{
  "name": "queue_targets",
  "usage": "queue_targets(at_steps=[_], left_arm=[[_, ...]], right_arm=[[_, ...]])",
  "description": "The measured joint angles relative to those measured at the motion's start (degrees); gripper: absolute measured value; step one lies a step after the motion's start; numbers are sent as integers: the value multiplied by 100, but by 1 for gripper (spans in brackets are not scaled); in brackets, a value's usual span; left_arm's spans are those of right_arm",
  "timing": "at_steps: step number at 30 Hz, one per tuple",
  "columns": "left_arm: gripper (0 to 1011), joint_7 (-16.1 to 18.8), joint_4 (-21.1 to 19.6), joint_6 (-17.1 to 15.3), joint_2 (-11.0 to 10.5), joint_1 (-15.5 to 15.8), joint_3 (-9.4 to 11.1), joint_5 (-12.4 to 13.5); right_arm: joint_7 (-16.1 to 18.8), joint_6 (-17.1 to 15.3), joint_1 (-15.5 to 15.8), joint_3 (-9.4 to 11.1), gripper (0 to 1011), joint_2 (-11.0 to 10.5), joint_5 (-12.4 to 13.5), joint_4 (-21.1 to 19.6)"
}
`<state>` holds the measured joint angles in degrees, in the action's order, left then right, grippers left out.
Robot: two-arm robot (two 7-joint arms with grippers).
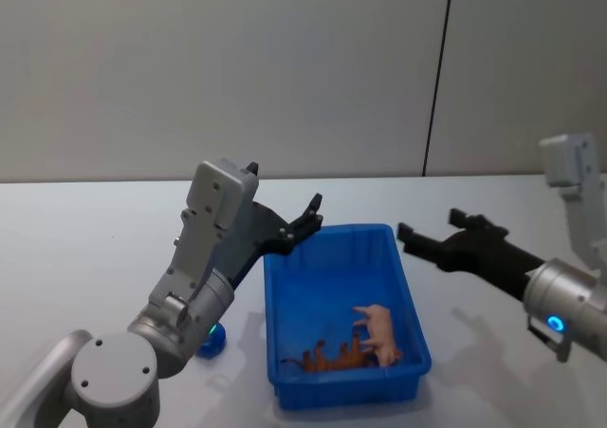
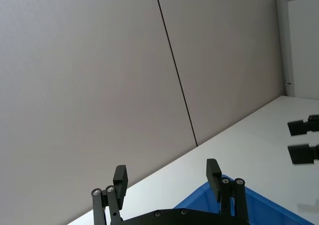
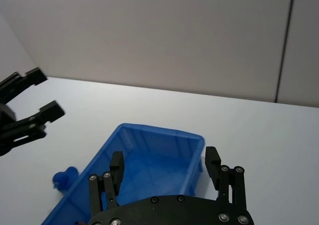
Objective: Pick up the two dolls from the table and place them into the box.
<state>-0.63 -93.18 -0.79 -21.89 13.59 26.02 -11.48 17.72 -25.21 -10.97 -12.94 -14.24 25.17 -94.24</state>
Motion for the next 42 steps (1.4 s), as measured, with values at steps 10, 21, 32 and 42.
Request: queue_targets(at_steps=[10,21,32,42], left_arm=[[1001,0,0,0,0,0,0,0],[1001,-5,-3,-1,-1,-1,-3,0],[1001,-59,-235,-208,-158,-124,-74,-75],[1001,33,-728,-808,-470,-410,-190,-333]], right_arm=[[-707,188,167,165,1001,-111,140,-173],[-1634,416,351,314,1001,-161,168,-304],[-2188,568,473,414,1000,-188,148,-359],[-2393,628,519,452,1000,-198,134,-378]])
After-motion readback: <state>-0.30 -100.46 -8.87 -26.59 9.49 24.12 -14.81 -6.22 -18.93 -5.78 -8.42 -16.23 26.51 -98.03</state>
